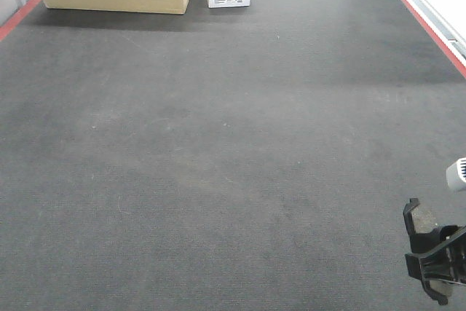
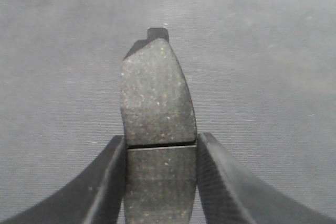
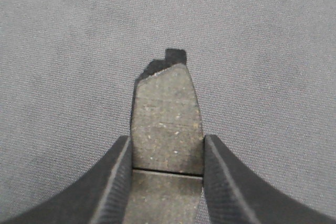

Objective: Move and align brake pads A on conveyor
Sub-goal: 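Position the base over the conveyor belt holding both pads, then lower the left gripper with its pad onto the belt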

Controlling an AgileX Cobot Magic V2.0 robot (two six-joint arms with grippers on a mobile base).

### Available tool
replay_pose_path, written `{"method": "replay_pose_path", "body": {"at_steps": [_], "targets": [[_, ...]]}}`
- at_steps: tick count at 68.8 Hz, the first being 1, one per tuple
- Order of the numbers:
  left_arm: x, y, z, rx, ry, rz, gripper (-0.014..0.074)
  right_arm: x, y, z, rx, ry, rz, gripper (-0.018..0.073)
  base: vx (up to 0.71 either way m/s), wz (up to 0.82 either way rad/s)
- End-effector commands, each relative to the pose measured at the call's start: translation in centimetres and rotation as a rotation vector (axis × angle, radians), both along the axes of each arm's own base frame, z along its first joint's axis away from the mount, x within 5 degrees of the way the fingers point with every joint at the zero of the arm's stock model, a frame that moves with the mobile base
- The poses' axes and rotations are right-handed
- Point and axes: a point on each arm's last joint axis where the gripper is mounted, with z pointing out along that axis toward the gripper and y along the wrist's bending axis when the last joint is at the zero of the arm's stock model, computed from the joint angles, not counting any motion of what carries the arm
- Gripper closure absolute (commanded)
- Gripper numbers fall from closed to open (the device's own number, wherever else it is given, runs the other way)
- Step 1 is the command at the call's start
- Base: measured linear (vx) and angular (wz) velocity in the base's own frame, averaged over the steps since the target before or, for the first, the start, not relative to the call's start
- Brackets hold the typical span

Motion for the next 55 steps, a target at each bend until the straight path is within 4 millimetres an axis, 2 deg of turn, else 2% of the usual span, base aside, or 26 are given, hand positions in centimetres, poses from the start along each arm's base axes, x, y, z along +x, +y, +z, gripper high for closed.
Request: {"method": "replay_pose_path", "body": {"at_steps": [1,14,35,48,55], "targets": [[0.4,-0.5,1.7,-0.053,-0.12,-0.029,0.051,0.6,0.1,1.4,0.009,-0.098,0.003,0.0569,0.0,0.0],[1.6,-1.7,1.6,-0.126,-0.122,-0.143,0.0503,0.6,0.1,1.4,0.009,-0.098,0.003,0.0569,0.0,0.0],[5.4,-3.3,-0.2,-0.273,-0.039,-0.258,0.0496,0.6,0.1,1.4,0.009,-0.098,0.003,0.0569,0.0,0.0],[7.5,-4.5,-1.7,-0.292,0.035,-0.321,0.0488,0.6,0.1,1.4,0.009,-0.098,0.003,0.0569,0.0,0.0],[8.6,-5.5,-1.1,-0.272,0.035,-0.367,0.0485,0.6,0.1,1.4,0.009,-0.098,0.003,0.0569,0.0,0.0]]}}
